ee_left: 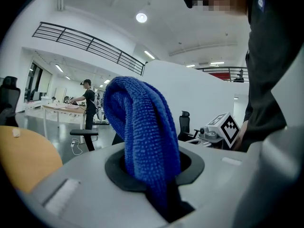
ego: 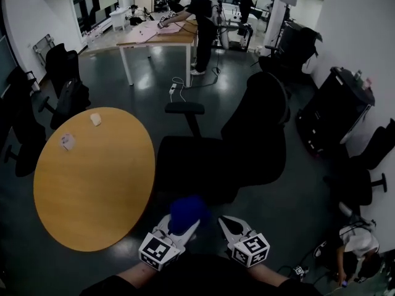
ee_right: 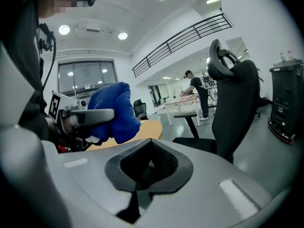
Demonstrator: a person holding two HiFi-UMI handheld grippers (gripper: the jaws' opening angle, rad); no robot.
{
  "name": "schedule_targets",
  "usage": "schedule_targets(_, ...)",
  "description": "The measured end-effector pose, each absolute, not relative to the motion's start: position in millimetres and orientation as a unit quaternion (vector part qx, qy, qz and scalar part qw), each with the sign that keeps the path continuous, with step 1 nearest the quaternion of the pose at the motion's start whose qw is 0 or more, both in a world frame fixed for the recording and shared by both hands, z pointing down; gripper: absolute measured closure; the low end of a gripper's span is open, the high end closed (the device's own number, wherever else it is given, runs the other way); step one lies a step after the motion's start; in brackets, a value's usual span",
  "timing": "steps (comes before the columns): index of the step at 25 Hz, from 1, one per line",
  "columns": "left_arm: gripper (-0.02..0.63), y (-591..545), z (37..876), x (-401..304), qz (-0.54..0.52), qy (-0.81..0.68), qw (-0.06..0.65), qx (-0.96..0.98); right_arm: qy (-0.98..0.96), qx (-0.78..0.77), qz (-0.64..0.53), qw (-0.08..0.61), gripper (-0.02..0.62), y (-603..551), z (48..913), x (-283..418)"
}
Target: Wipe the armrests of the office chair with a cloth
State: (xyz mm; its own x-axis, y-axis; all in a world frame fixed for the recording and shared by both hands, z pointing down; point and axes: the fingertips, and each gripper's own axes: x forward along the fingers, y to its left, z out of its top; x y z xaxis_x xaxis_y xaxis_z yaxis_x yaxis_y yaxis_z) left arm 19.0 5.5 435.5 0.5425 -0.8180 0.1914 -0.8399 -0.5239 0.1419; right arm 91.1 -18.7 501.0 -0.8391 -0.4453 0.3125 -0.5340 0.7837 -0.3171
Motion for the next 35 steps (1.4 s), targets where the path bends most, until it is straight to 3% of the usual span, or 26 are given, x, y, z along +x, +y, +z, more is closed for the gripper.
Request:
schedule_targets(11,0.500,-73,426,-84,0.047,-0.449,0.096,0.887,-0.920,0.320,0.189,0.122,0.591,-88,479,11)
schedule_targets(18,0.500,-107,422,-96,0.021,-0.452,0.110,0.885,-0.920,0.327,0.184,0.115,0.591,-125,478,3)
schedule_targets(35,0.500,-219,406,-83,0.085,-0.543,0.063,0.833,-0.958,0.221,0.171,0.059,0.591,-235,469,-4)
